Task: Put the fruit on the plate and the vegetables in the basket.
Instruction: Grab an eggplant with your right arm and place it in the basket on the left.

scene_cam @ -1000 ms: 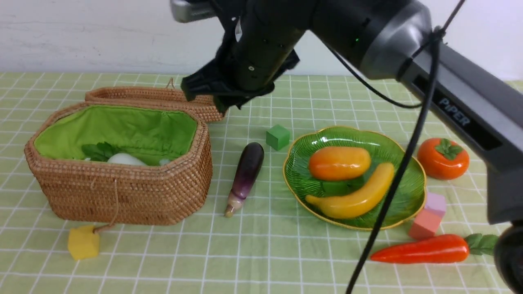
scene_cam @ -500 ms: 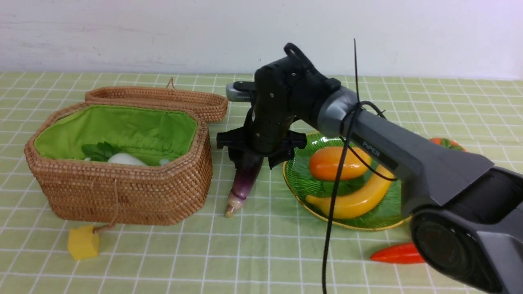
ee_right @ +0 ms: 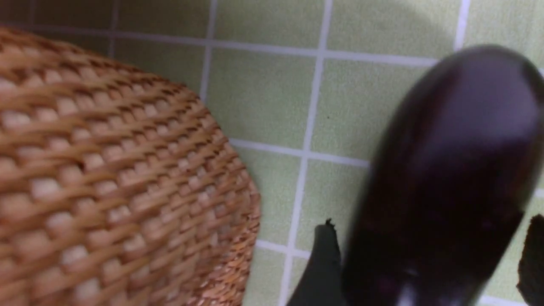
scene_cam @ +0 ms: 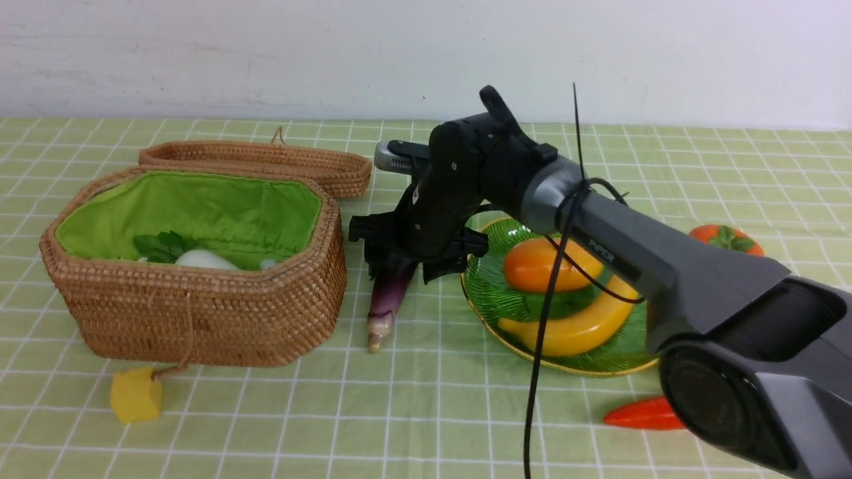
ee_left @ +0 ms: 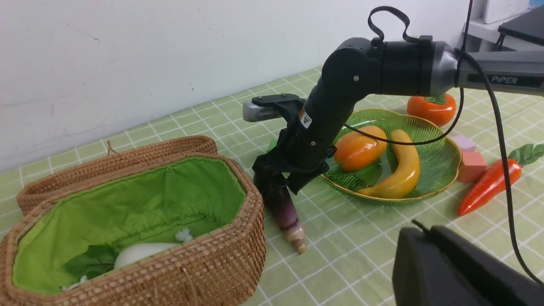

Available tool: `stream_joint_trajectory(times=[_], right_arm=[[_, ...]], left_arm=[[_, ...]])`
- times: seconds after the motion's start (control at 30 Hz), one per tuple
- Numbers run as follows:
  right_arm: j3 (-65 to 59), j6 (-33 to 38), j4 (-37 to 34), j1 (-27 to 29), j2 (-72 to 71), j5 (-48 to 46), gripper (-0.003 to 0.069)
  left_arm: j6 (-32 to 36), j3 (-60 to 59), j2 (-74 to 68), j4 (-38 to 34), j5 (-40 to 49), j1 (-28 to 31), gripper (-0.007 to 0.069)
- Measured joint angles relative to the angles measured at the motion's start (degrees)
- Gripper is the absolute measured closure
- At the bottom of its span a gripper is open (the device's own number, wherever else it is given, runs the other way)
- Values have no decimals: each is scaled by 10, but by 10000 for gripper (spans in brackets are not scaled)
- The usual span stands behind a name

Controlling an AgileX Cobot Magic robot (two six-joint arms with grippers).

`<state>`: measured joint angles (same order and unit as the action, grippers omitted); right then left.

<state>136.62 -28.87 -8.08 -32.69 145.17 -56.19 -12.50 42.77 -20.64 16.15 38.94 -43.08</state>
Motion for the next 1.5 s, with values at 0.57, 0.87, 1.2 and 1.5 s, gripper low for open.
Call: stream_joint_trajectory(times=[0.57,0.87,1.2,1.5], right_arm=[[7,61,34,-13,16,-16,260],[15,67,27,-19,-9,-82,260],[73,88,25,-20,-81,-149,261],[146,341,-79,-71,-106,-21,261]], left_arm=[[1,0,0,2,5,0,636],[1,0,0,9,14,0,634],[1,0,0,15,28,0,634],[-154,0,0,216,68,0,634]])
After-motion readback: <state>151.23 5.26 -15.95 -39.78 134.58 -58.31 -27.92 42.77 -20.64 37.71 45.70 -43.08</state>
